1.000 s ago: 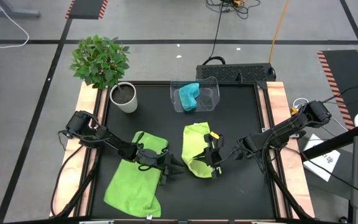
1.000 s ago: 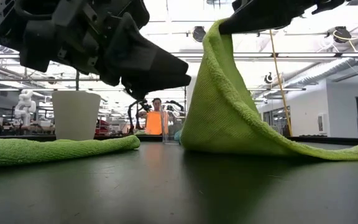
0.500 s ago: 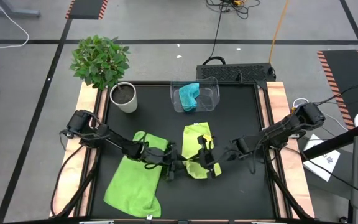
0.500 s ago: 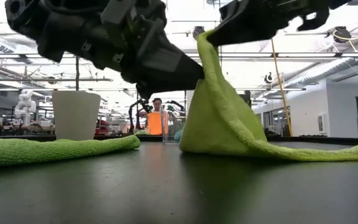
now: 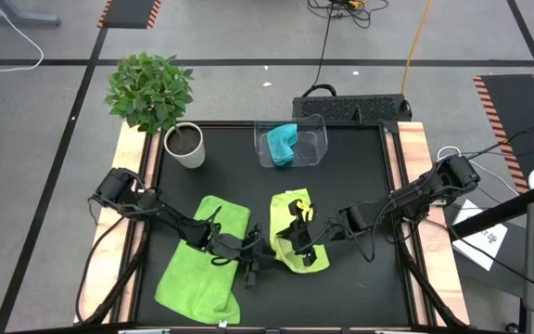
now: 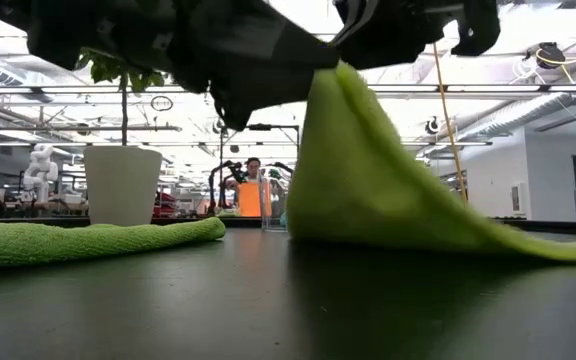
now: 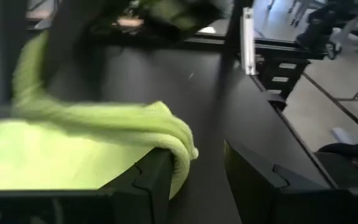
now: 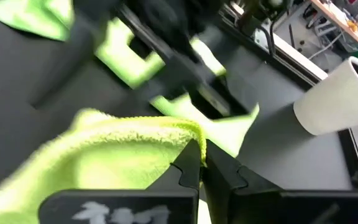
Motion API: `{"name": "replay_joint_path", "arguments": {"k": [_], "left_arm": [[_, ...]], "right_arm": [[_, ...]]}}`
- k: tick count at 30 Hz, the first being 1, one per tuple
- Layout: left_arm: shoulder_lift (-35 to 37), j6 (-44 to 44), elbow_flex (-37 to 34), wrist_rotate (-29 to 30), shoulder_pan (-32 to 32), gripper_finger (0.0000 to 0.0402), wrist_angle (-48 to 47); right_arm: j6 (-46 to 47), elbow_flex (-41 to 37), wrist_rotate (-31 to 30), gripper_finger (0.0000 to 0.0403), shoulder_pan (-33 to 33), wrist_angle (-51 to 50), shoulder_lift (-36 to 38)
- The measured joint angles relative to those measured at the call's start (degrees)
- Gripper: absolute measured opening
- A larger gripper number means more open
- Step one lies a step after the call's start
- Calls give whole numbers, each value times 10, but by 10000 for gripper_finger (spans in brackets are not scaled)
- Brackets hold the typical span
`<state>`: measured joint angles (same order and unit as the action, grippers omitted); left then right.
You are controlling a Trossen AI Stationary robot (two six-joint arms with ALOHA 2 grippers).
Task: Fold microfiber towels
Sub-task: Fold the light green microfiber cloth
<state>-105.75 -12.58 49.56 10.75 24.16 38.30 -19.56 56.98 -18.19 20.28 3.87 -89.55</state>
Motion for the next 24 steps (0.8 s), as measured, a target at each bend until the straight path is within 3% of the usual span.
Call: {"name": "replay_joint_path", "arguments": {"k": [6,12,24], "left_arm": [[0,0,0,19,-1,145,-17],[0,-37,0,74,-11,145,-112],[0,-21,-4,127,-54,145,-209]], "right_arm": [[-8,0,-1,0,0,-3,0],[-13,0,0,0,12,-3,0],[8,0,3,0,92,-12,0]]}}
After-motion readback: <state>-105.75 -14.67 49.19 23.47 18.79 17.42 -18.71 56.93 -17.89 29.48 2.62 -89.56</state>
